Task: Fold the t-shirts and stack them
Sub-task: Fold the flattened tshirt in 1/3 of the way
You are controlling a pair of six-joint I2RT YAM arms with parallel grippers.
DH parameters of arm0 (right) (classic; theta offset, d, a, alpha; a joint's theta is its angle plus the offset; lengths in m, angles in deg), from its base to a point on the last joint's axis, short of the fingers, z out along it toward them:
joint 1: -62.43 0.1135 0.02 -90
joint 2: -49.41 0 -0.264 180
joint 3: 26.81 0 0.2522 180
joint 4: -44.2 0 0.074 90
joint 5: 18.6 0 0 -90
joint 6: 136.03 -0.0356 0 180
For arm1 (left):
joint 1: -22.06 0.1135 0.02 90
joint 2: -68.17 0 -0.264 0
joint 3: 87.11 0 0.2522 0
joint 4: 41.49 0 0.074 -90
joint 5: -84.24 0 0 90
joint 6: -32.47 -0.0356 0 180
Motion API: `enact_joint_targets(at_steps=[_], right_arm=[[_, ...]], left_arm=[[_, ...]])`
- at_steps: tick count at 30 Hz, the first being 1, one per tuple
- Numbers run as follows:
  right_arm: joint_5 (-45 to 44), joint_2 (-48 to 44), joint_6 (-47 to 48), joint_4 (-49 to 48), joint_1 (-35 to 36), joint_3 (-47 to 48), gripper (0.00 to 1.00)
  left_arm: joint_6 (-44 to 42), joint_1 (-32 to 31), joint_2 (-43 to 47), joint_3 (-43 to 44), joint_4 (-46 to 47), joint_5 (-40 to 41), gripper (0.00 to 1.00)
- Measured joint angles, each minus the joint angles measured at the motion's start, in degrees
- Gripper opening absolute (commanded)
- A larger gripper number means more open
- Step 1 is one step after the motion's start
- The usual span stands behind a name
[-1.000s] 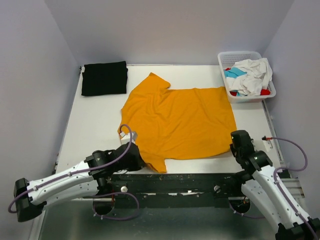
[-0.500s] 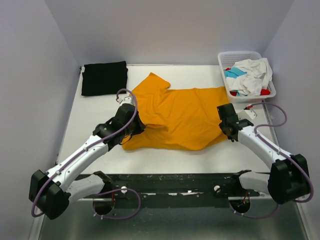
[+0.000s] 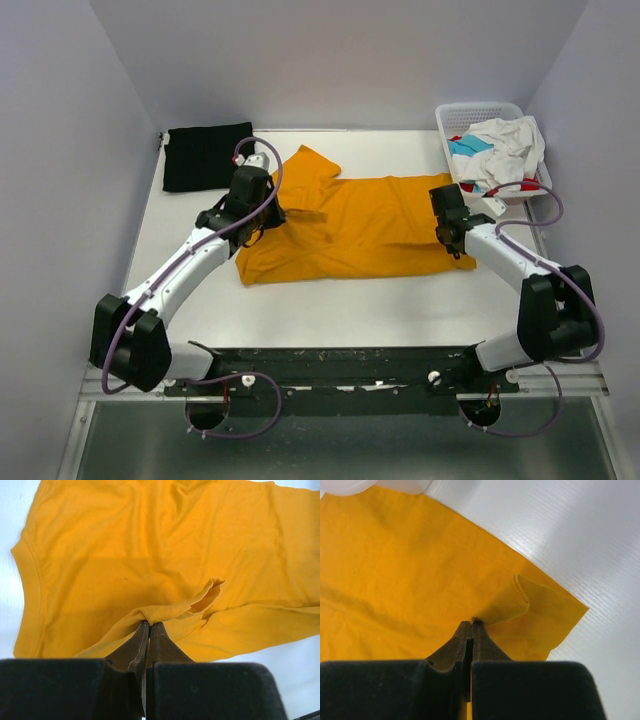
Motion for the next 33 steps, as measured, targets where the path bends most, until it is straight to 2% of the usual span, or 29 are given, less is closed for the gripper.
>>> enact_joint_targets(at_steps=[12, 18, 20, 21, 22, 24, 25, 30, 33], right_arm=[[-5.8, 2.5, -0.5, 1.2, -1.4, 3.0, 0.04], [-6.7, 6.1, -0.2, 1.5, -2.4, 4.7, 0.13], [-6.8, 8.1, 0.4, 1.6, -2.5, 5.2, 0.26], [-6.9, 9.3, 0.7, 1.7, -2.7, 5.8, 0.39], [-7.0, 10.5, 1.1, 1.8, -2.8, 6.5, 0.59], [-7.2, 12.4, 1.6, 2.4, -3.0, 8.3, 0.89], [-7.5, 13.0, 2.1, 2.9, -3.1, 9.3, 0.95], [-8.8, 12.7, 3.2, 4.7, -3.3, 12.3, 1.0], [-6.4, 9.8, 5.2, 3.6, -3.3, 10.6, 1.0]], left_arm=[[-4.0, 4.3, -13.3, 8.1, 1.9, -4.1, 0.0], [-4.8, 5.2, -20.1, 14.1, 1.2, -5.7, 0.01], [-5.0, 5.4, -22.6, 17.2, 0.3, -5.7, 0.47], [-5.0, 5.4, -23.4, 18.3, -0.2, -5.7, 0.71], [-5.0, 5.4, -24.6, 19.6, -0.9, -5.4, 0.97], [-5.2, 5.8, -26.5, 22.4, -3.6, -4.4, 0.98], [-4.8, 5.9, -26.8, 23.1, -4.4, -4.0, 0.99], [-4.1, 7.0, -25.9, 24.1, -7.3, -3.0, 0.99], [-2.4, 7.1, -20.8, 17.4, -5.0, -5.7, 0.98]])
